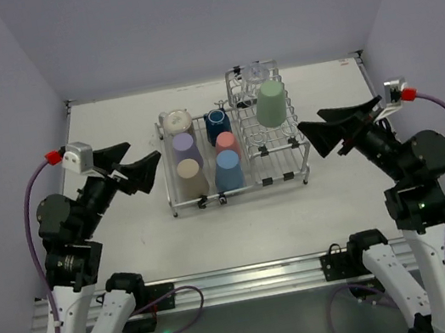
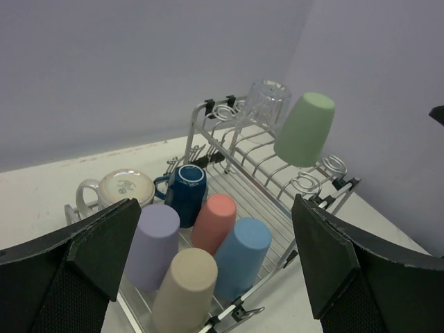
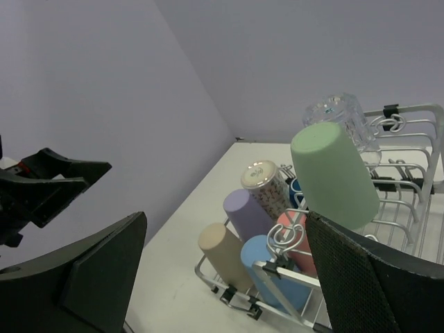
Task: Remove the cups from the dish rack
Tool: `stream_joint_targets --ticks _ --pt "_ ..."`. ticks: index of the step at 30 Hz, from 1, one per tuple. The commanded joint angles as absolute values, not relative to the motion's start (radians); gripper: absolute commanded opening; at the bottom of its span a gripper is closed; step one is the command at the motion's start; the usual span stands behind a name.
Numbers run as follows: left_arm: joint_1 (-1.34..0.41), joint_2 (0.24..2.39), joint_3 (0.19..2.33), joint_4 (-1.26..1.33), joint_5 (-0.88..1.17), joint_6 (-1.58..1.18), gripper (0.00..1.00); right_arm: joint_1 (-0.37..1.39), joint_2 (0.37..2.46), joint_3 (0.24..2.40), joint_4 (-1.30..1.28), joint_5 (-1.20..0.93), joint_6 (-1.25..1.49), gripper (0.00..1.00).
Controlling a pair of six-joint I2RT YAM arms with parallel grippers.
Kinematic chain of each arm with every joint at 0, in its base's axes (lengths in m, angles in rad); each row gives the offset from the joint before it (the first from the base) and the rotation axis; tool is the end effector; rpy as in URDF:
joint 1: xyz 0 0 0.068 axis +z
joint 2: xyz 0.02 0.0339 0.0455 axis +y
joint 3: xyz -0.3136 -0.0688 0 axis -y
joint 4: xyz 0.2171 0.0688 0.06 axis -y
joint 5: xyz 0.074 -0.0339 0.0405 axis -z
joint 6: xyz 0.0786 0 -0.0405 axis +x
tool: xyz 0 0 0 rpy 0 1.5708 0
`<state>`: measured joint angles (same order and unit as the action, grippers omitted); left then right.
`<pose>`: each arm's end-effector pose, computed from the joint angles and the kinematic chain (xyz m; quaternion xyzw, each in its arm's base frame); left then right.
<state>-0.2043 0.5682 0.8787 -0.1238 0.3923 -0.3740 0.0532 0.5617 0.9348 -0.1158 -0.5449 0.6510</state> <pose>0.0802 -0.0473 0.4329 0.0965 0.6363 -0.3345 0.6884 0.0692 0.0445 0.4515 -0.0305 0.6247 0.4173 0.6593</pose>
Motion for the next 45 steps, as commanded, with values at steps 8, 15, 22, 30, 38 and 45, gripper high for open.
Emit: stream_joint_targets --ticks 8,15,22,30,38,45 --pt "-0.206 0.526 0.71 -0.175 0.295 -0.299 1.0 0.23 0.831 1.166 -0.314 -0.244 0.416 0.99" --pt "-0.206 0.532 0.727 -0.206 0.261 -0.278 1.0 0.282 0.962 1.25 -0.371 -0.097 0.344 0.99" --pt "-0.209 0.522 0.721 -0.207 0.265 -0.278 1.0 0.422 1.117 1.402 -0.46 0.164 0.224 0.99" --pt "-0.209 0.518 0.718 -0.206 0.267 -0.281 1.0 0.456 1.201 1.431 -0.445 0.233 0.207 0.99" --pt "-0.207 0.522 0.716 -0.202 0.278 -0.281 1.0 0.489 1.259 1.467 -0.47 0.19 0.193 0.99" --pt "-0.207 0.525 0.715 -0.201 0.279 -0.282 1.0 0.494 1.313 1.485 -0.468 0.193 0.183 0.99"
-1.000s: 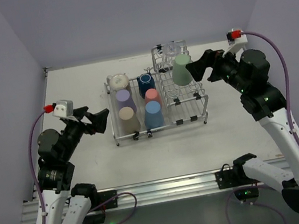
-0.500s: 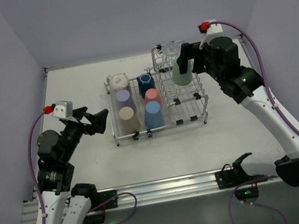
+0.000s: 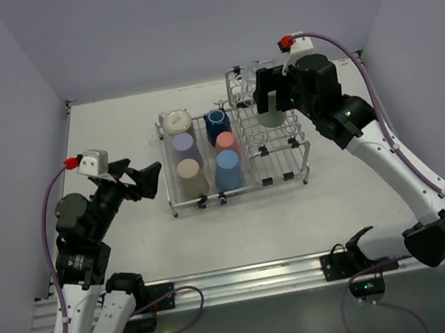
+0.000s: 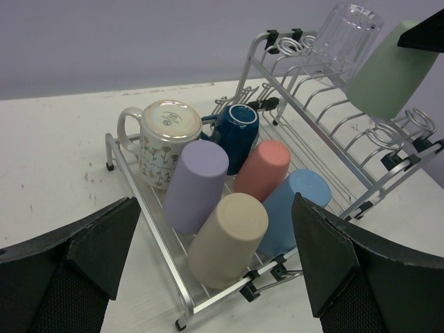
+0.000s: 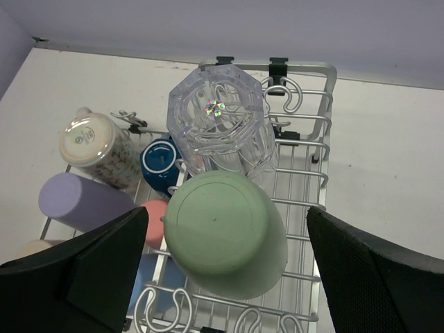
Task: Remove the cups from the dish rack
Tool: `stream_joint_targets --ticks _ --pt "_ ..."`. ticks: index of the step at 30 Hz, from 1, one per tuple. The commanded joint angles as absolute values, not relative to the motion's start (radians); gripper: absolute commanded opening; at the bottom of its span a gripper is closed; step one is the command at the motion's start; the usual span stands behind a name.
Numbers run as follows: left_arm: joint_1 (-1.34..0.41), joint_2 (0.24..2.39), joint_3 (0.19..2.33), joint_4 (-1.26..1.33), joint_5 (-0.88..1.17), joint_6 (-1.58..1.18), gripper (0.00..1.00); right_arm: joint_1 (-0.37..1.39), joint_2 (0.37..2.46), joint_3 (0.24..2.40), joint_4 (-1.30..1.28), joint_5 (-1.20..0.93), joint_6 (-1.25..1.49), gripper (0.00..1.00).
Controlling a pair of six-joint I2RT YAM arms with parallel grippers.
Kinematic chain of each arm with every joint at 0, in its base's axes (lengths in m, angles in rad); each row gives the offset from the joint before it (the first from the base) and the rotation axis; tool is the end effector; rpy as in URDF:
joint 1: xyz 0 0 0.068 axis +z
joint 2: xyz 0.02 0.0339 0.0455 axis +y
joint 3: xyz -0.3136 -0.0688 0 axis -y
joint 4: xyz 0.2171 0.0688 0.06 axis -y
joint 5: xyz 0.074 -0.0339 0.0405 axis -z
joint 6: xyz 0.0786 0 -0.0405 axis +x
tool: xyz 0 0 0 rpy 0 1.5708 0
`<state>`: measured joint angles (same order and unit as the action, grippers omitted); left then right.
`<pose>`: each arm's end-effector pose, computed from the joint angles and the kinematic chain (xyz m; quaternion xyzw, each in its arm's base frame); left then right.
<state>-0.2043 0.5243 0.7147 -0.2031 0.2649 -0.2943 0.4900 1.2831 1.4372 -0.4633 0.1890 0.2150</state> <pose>0.0939 -0.0405 0.3686 0.0610 0.7088 -0.2629 0.6517 0.2543 0.1189 0.4608 -0.0551 0.8040 0.1312 0.5774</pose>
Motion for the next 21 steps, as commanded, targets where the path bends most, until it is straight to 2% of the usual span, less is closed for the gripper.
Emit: stream_joint_targets --ticks 1,6,9,14,21 --pt "-0.209 0.525 0.715 -0.199 0.279 -0.282 1.0 0.494 1.321 1.485 -0.465 0.208 0.181 0.99" --pt "-0.207 0.528 0.715 -0.198 0.281 -0.282 1.0 0.494 1.347 1.474 -0.451 0.23 0.173 0.94" --pt "-0.207 0.528 0.715 -0.196 0.281 -0.282 1.0 0.492 1.339 1.465 -0.442 0.235 0.175 0.83" --pt "-0.207 0.531 0.716 -0.193 0.282 -0.29 1.0 0.495 1.283 1.451 -0.439 0.235 0.187 0.5" --pt "-0.207 0.58 0.75 -0.127 0.409 -0.389 1.0 0.495 1.117 1.402 -0.442 0.213 0.233 0.38"
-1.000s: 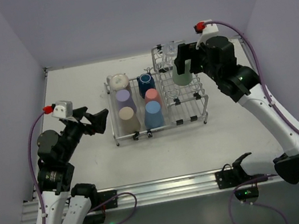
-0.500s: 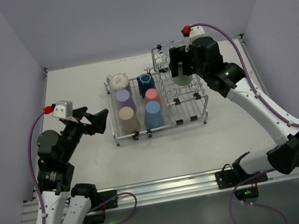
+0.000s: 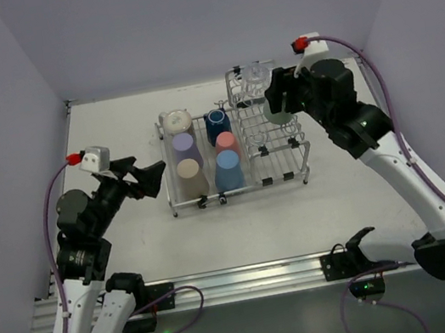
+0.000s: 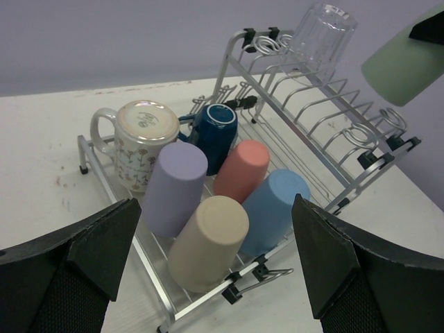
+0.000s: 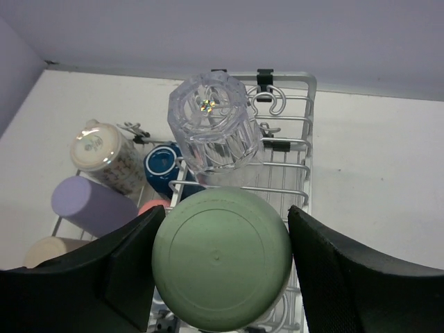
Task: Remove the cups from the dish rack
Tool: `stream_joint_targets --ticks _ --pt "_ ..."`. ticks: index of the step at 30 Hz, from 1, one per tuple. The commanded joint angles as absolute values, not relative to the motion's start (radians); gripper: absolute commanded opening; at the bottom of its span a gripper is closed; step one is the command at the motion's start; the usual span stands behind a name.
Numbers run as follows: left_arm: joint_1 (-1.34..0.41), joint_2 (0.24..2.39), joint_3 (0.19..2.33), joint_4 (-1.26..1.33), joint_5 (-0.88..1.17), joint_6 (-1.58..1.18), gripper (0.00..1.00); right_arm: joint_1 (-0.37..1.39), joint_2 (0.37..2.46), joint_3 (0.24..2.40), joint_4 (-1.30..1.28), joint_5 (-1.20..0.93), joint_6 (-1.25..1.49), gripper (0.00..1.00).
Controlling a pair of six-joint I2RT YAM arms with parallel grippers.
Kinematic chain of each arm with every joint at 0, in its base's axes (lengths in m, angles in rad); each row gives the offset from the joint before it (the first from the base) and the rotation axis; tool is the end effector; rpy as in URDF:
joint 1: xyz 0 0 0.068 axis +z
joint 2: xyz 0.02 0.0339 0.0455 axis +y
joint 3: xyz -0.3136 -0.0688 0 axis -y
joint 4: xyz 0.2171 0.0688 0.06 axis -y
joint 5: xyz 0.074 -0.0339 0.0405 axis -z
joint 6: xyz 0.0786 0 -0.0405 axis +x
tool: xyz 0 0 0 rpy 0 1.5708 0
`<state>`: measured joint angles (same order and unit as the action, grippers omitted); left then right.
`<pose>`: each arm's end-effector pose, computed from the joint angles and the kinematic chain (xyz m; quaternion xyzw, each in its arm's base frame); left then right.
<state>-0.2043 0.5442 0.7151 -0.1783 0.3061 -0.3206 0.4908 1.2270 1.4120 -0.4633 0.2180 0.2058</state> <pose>0.0974 -0.0444 0.3708 0.0665 0.7065 -0.2851 0.6443 0.2387 0.1083 0.4662 -0.0479 0.7949 0.1227 0.5923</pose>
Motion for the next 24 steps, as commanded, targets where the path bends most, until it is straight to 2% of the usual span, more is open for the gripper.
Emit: stream_joint_targets --ticks 1,3,7,8,11,16,24 --pt "-0.207 0.59 0.762 -0.124 0.431 -0.406 1.0 0.495 1.091 1.39 -0.439 0.19 0.244 0.38" --pt "-0.207 0.606 0.796 -0.101 0.515 -0.466 1.0 0.494 1.005 1.332 -0.407 0.146 0.294 0.34" --pt "-0.207 0.615 0.802 0.023 0.652 -0.63 0.97 0.495 0.885 1.178 -0.217 -0.122 0.492 0.34" --pt "-0.207 0.614 0.796 0.055 0.678 -0.668 0.96 0.499 0.874 1.14 -0.064 -0.262 0.547 0.34" --pt "-0.207 0.606 0.77 0.191 0.756 -0.828 0.92 0.541 0.891 1.039 0.215 -0.408 0.817 0.33" --pt "-0.209 0.58 0.733 0.271 0.798 -1.011 0.84 0.707 1.014 1.078 0.348 -0.33 0.865 0.33" --pt "-0.21 0.58 0.73 0.345 0.824 -1.12 0.76 0.799 1.164 1.13 0.512 -0.31 0.934 0.33"
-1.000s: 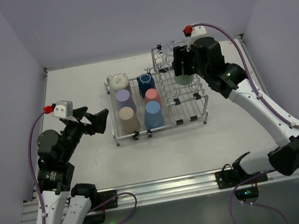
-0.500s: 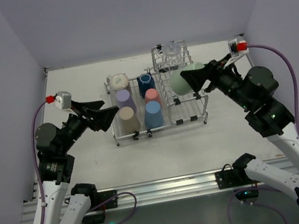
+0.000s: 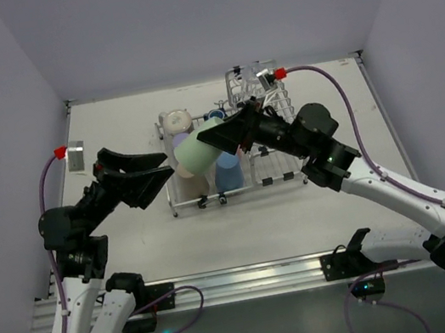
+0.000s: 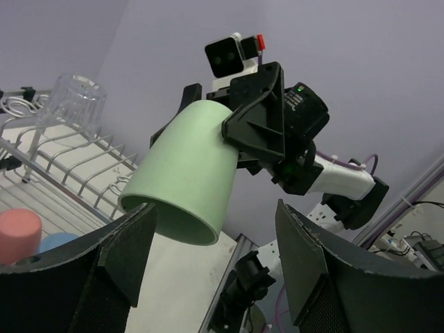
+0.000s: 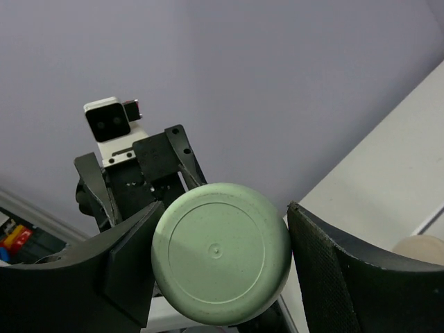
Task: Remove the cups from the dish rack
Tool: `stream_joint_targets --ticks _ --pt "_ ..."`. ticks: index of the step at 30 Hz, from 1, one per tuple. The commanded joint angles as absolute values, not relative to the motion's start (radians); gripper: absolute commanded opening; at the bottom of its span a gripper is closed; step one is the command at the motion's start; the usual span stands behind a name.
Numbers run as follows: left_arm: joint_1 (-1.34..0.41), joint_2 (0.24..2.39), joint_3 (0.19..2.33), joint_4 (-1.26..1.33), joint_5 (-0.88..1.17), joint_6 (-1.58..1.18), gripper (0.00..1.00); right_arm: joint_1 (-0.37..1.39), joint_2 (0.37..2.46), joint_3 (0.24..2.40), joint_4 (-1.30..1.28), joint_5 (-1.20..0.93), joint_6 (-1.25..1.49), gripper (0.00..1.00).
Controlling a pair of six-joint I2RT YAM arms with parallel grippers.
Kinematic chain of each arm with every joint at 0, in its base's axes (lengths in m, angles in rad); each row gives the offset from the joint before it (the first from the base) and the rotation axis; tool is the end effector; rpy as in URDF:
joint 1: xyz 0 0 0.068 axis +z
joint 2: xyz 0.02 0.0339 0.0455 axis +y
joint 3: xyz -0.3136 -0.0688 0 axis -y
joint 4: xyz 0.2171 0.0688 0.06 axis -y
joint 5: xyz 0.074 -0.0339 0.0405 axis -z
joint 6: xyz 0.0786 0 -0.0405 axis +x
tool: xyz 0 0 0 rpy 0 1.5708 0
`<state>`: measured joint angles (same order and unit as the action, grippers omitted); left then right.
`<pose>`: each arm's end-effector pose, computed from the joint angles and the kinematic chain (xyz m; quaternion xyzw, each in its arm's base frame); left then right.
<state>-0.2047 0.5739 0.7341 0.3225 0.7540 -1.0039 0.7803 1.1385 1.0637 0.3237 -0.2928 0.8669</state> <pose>0.0651 -0.0685 0.4386 0.1029 0.5659 -0.6088 0.5464 0.1647 0.1950 0.4786 -0.0888 0.6117 0.6338 0.4650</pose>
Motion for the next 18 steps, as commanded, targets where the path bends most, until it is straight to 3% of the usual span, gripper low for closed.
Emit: stream_joint_targets --ticks 1,11,18 --pt "-0.21 0.583 0.729 0.345 0.827 -1.121 0.75 0.807 1.178 1.134 0.524 -0.319 0.942 0.33" --pt "-0.21 0.592 0.719 0.314 0.818 -1.112 0.7 0.819 1.278 1.147 0.618 -0.318 0.988 0.33" --pt "-0.212 0.62 0.712 0.334 0.767 -1.1 0.49 0.842 1.373 1.163 0.649 -0.316 1.008 0.32"
